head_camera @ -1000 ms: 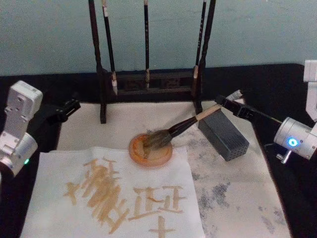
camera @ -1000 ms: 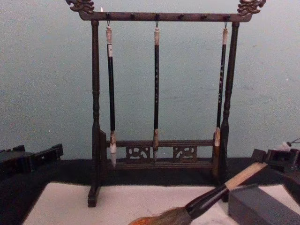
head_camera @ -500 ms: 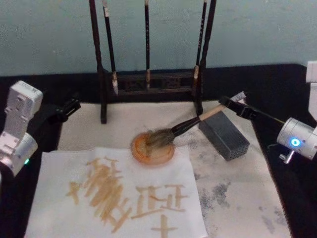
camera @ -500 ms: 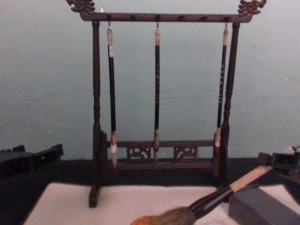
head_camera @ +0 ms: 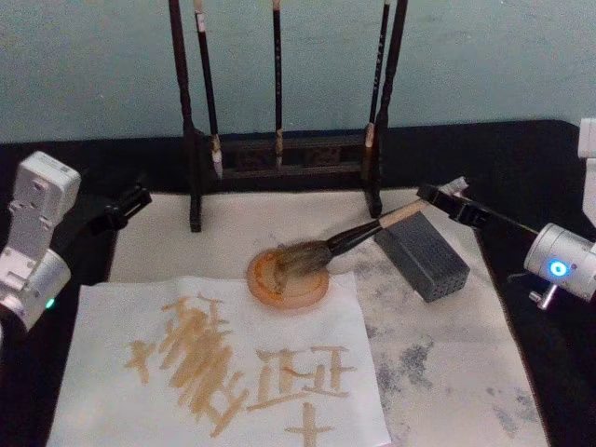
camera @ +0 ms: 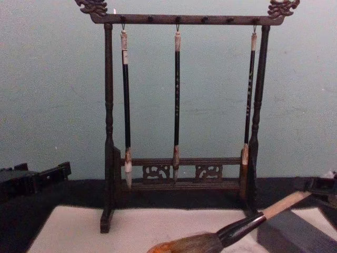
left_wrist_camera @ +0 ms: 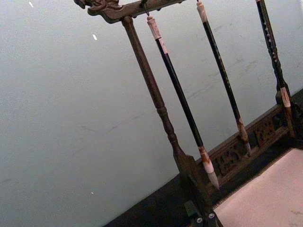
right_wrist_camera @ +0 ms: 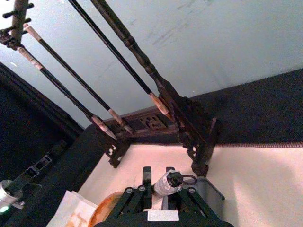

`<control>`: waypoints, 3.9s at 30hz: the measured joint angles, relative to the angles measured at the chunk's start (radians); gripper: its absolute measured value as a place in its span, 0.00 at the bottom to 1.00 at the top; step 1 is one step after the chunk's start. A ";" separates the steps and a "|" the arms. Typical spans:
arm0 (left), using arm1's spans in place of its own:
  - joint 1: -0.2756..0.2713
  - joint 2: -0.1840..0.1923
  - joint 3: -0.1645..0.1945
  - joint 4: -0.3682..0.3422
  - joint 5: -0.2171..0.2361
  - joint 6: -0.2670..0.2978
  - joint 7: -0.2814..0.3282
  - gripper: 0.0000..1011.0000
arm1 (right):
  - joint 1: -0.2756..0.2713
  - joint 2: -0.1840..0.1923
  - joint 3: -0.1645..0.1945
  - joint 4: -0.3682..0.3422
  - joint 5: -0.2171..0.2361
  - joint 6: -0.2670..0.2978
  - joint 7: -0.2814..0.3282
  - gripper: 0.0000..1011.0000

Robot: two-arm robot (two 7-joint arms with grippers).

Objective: Pick up the brush from the inkstone, write on the paper, then place the brush back to its original position.

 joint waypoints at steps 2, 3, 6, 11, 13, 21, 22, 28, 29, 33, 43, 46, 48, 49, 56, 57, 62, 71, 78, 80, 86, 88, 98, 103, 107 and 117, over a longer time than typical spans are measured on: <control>0.000 0.000 0.000 0.000 0.000 0.000 0.000 0.99 | 0.001 0.000 0.000 0.004 -0.002 0.002 -0.002 0.16; 0.000 0.000 0.000 0.000 0.000 0.000 0.000 0.99 | 0.001 0.000 0.001 0.005 -0.003 0.002 -0.003 0.16; 0.000 0.000 0.000 0.000 0.000 0.000 0.000 0.99 | 0.001 0.000 0.002 0.009 -0.006 0.004 -0.007 0.16; 0.000 0.000 0.000 0.000 0.000 0.000 0.000 0.99 | 0.001 0.000 0.004 0.012 -0.009 0.007 -0.011 0.16; 0.000 0.000 0.000 0.000 0.000 0.000 0.000 0.99 | 0.001 0.000 0.005 0.012 -0.011 0.008 -0.013 0.16; 0.000 0.000 0.000 0.000 0.000 0.000 0.000 0.99 | 0.003 0.003 0.003 0.014 -0.026 0.009 -0.015 0.16; 0.000 0.000 0.000 0.000 0.000 0.000 0.000 0.99 | 0.003 0.003 0.003 0.014 -0.026 0.009 -0.015 0.16; 0.000 0.000 0.000 0.000 0.000 0.000 0.000 0.99 | 0.003 0.003 0.002 0.015 -0.025 0.009 -0.016 0.16; 0.000 0.000 0.000 0.000 0.000 0.000 0.000 0.99 | 0.003 0.003 0.002 0.015 -0.025 0.009 -0.016 0.16; 0.000 0.000 0.000 0.000 0.000 0.000 0.000 0.99 | 0.003 0.002 0.002 0.015 -0.024 0.009 -0.017 0.17; 0.000 0.000 0.000 0.000 0.000 0.000 0.000 0.99 | 0.003 0.002 0.002 0.016 -0.024 0.010 -0.019 0.48; 0.000 0.000 0.000 0.000 0.000 0.000 0.000 0.99 | 0.003 0.002 0.002 0.016 -0.024 0.010 -0.018 0.60; 0.000 0.000 0.000 0.000 0.000 0.000 0.000 0.99 | 0.003 0.002 0.002 0.016 -0.023 0.010 -0.018 0.65; 0.000 0.000 0.000 0.000 0.000 0.000 0.000 0.99 | 0.003 0.002 0.002 0.016 -0.023 0.010 -0.018 0.72; 0.000 0.000 0.000 0.000 0.000 0.000 0.000 0.99 | -0.003 0.003 0.007 0.006 -0.023 0.009 -0.035 0.91; 0.000 0.000 0.000 0.000 0.000 0.000 0.000 0.99 | -0.006 0.004 0.009 0.004 -0.023 0.009 -0.040 0.94; 0.000 0.000 0.000 0.000 0.000 0.000 0.000 0.99 | -0.018 0.012 0.018 -0.017 -0.030 0.007 -0.074 1.00; 0.000 0.000 0.000 0.000 0.000 0.000 0.000 0.99 | -0.061 0.046 0.040 -0.089 -0.060 -0.002 -0.150 1.00; 0.000 0.000 0.000 0.000 0.000 0.000 0.000 0.99 | -0.120 0.081 0.064 -0.179 -0.108 -0.039 -0.223 1.00; 0.000 0.000 0.000 0.000 0.000 0.000 0.000 0.99 | -0.132 0.087 0.068 -0.199 -0.124 -0.050 -0.238 1.00; 0.000 0.000 0.000 0.000 0.000 0.000 0.000 0.99 | -0.178 0.111 0.082 -0.271 -0.192 -0.098 -0.297 1.00; 0.000 0.000 0.000 0.000 0.000 0.000 0.000 0.99 | -0.197 0.120 0.086 -0.305 -0.224 -0.118 -0.324 1.00; 0.000 0.000 0.000 0.000 0.000 0.000 0.000 0.99 | -0.280 0.167 0.088 -0.452 -0.388 -0.193 -0.426 1.00; 0.000 0.000 0.000 0.000 0.000 0.000 0.000 0.99 | -0.326 0.191 0.089 -0.528 -0.461 -0.216 -0.465 1.00; 0.000 0.000 0.000 0.000 0.000 0.000 0.000 0.99 | -0.359 0.206 0.089 -0.581 -0.513 -0.235 -0.488 1.00; 0.000 0.000 0.000 0.000 0.000 0.000 0.000 0.99 | -0.410 0.220 0.086 -0.667 -0.607 -0.261 -0.506 1.00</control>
